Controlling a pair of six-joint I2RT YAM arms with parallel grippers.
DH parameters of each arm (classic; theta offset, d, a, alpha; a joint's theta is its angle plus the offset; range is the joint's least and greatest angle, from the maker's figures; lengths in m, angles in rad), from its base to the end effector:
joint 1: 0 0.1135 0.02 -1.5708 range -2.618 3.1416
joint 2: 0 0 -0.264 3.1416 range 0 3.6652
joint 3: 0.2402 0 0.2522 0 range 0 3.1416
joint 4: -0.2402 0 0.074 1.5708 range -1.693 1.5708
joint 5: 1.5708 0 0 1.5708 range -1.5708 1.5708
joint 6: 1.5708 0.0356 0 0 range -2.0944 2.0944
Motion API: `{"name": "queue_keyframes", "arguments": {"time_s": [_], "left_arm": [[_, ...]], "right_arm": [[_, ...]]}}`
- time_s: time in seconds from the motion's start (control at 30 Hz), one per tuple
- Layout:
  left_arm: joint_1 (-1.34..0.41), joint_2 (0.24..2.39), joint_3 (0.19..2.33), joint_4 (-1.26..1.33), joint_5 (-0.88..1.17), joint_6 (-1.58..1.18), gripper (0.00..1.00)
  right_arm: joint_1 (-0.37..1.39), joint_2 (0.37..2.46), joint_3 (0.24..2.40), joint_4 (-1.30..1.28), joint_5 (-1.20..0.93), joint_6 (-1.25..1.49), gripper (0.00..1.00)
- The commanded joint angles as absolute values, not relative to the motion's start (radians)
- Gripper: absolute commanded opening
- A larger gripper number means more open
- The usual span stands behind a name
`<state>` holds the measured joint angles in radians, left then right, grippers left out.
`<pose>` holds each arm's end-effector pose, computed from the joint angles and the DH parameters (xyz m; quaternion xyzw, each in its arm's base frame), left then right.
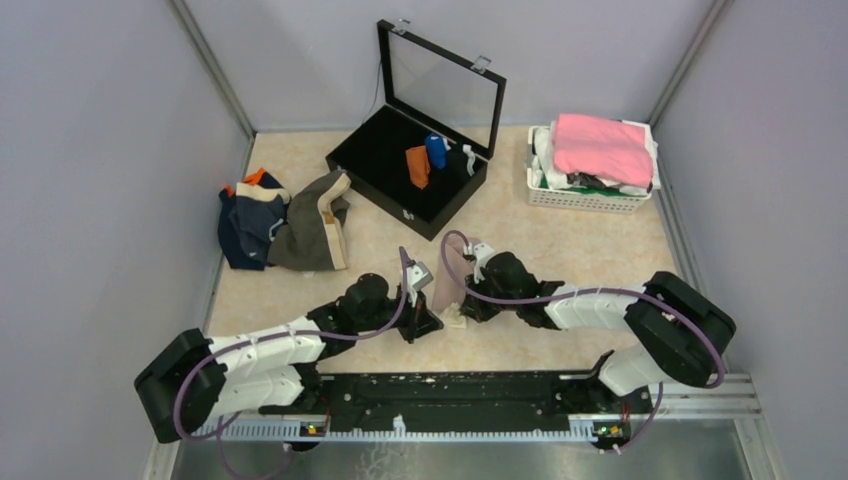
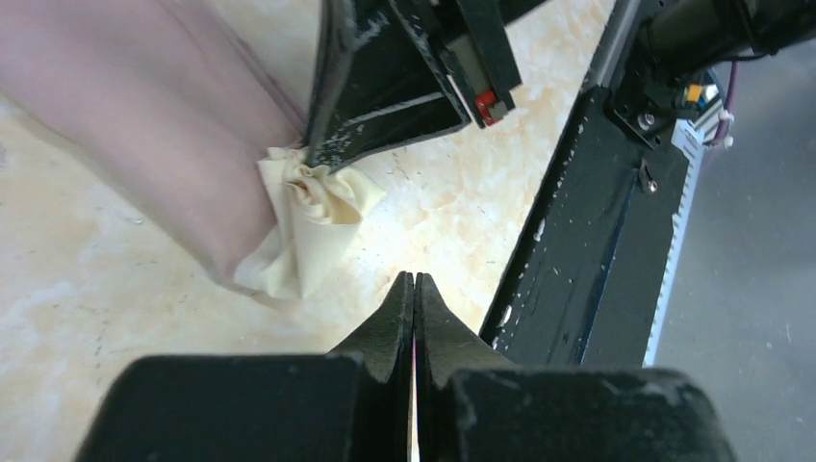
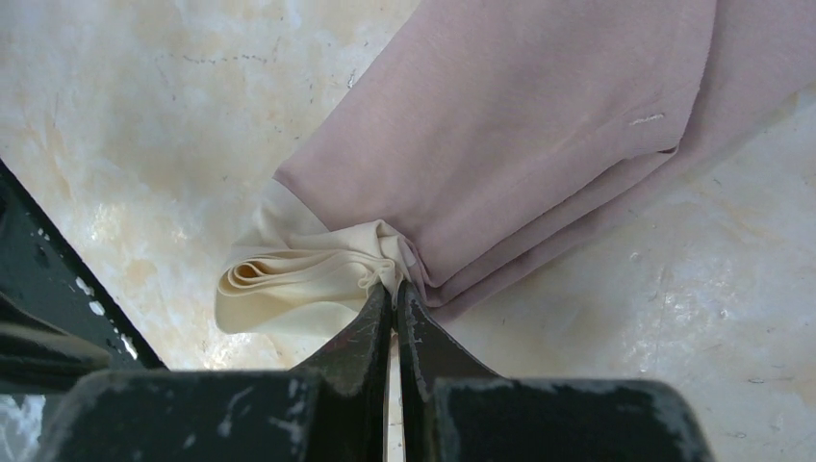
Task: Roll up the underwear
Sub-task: Roll the underwear to the center of the board.
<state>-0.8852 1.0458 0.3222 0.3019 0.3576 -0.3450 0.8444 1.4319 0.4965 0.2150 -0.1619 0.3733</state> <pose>0.1226 -0.1696 0.1808 0.3136 0.7703 -0.4305 0.3506 0.1678 0.1975 0.1414 -0.2443 0.8751 0.2956 0.2951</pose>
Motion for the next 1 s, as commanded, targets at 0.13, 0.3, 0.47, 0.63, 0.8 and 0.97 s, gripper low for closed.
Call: {"name": "queue_keyframes", "arguments": {"time_s": [0.13, 0.3, 0.47, 0.63, 0.8, 0.97], "left_arm": [[-0.921, 1.138, 0.334, 0.479, 0.403, -0.31, 0.0], [-0.945, 1.21, 0.343, 0.525, 0.358, -0.321, 0.0], [-0.95, 1.27, 0.338, 0.576, 0.296, -0.35, 0.0], [-0.95, 1.317, 0.36, 0.614, 0.282, -0.359, 0.0], [-0.95, 1.351, 0.373, 0.623, 0.236, -0.368, 0.0], [-0.95, 1.351, 0.364, 0.602, 0.13, -0.38, 0.0]], "right_arm": [[0.814, 1.473, 0.559, 0.135, -0.206, 0.433, 0.0], [0.799, 1.48, 0.561, 0.134, -0.225, 0.453, 0.0], [0.795, 1.491, 0.564, 0.138, -0.245, 0.459, 0.0], [0.795, 1.495, 0.561, 0.14, -0.247, 0.459, 0.0], [0.793, 1.493, 0.561, 0.137, -0.249, 0.459, 0.0], [0.791, 1.493, 0.559, 0.142, -0.253, 0.459, 0.0]]}}
